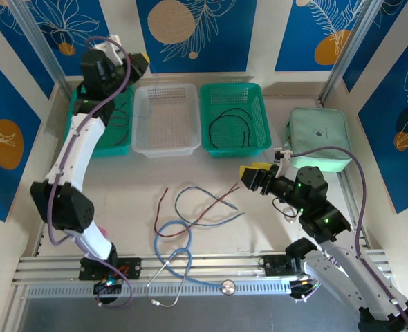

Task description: Untangle the cables

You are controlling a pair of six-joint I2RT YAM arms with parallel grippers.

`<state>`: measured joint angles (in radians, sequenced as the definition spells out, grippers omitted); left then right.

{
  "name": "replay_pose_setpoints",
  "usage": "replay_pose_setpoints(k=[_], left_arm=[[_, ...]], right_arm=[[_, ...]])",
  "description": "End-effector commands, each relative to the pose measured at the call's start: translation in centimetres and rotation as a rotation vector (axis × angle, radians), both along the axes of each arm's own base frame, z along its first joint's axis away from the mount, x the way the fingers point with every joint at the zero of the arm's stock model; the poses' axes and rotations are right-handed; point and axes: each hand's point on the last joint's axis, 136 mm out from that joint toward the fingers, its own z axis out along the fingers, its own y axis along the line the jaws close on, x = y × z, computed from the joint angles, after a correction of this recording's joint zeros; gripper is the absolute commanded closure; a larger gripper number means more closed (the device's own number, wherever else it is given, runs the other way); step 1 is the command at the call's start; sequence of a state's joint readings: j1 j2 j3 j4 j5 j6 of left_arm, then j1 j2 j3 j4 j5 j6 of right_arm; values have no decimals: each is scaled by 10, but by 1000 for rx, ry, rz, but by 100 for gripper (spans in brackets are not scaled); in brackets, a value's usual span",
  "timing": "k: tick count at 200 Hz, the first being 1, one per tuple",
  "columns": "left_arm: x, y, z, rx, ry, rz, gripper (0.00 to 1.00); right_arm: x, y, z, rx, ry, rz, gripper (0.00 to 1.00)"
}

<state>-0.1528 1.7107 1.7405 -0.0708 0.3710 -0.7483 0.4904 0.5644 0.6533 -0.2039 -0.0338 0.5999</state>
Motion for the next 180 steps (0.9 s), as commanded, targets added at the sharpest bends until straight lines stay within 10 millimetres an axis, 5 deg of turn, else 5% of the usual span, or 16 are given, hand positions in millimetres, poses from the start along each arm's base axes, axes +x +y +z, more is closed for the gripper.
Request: replay_pose_setpoints(k=[1, 65, 126, 180], left_arm=[[11, -16, -85, 80, 159, -71, 100], [12, -56, -200, 130, 371, -155, 100], [20, -29, -276, 357, 583, -20, 100], [23, -32, -320, 463, 629, -48, 100]], right_arm=[[-4, -2, 12, 14, -18, 6, 32], [-7, -7, 8, 12, -11, -13, 32], [-6, -11, -3, 12, 40, -46, 33], [-9, -19, -9, 20, 78, -89, 33]])
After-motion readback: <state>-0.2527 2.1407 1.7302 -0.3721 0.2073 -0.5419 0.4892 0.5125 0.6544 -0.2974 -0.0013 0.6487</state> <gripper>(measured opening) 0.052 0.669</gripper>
